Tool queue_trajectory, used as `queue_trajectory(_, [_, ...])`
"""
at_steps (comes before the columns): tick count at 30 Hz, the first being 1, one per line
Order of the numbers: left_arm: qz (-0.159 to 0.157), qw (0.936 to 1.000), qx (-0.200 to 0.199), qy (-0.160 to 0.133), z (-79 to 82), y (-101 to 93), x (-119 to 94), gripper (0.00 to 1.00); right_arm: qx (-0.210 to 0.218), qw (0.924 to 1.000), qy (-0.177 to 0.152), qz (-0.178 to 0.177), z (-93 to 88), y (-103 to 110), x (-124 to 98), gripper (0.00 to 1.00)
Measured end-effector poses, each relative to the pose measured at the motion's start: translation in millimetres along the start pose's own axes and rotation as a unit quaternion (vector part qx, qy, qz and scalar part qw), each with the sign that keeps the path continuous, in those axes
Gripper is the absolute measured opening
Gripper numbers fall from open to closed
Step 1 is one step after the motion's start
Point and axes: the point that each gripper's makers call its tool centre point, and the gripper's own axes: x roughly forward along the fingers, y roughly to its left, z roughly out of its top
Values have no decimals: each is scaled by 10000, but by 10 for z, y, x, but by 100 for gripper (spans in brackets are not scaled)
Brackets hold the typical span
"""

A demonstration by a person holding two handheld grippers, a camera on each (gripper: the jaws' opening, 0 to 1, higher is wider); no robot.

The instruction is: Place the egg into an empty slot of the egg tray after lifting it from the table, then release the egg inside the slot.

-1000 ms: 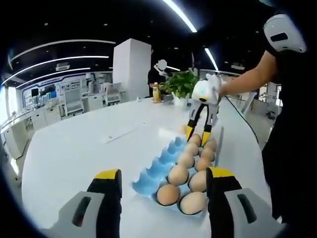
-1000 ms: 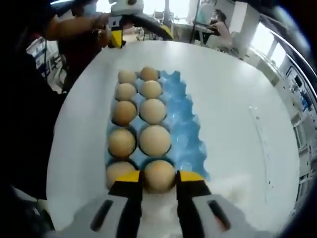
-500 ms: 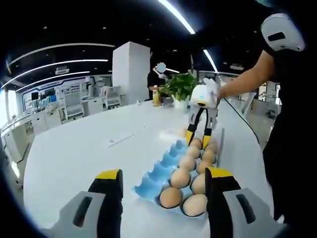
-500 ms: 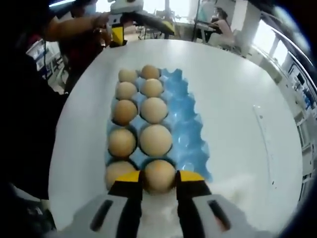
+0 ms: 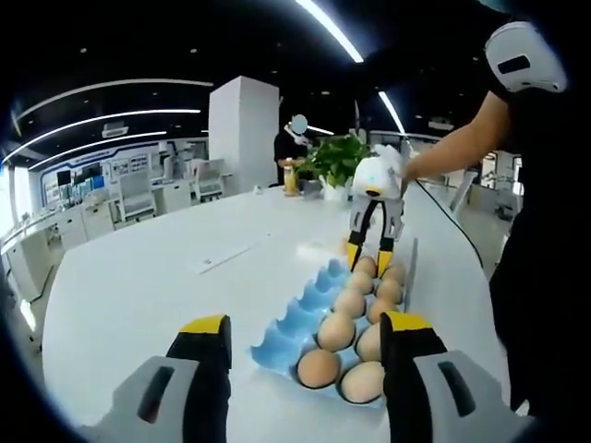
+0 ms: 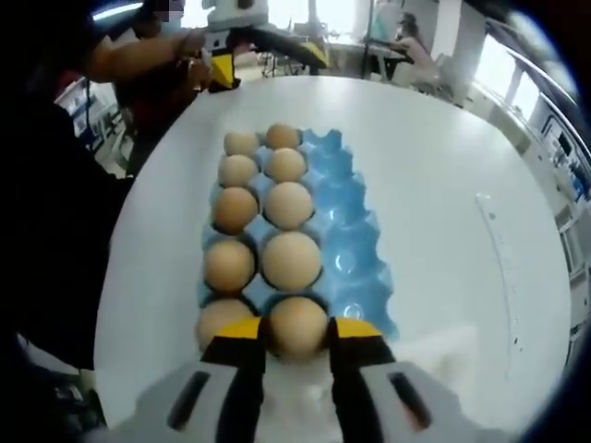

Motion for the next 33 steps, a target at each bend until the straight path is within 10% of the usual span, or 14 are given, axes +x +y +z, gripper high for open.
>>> queue_trajectory(13, [33,10000,-6,34,-10,31,-17,65,85,9995,-231,-204,-17,-78,-25,38])
queue_trajectory(18, [4,10000,0,31,1,20,-14,64,653,9937,-881,-246,114,-86,-222,40])
queue_trajectory(33, [-27,10000,-21,65,-37,7,11,63,1248,9810,-973,-1120,-270,-499,-664,39])
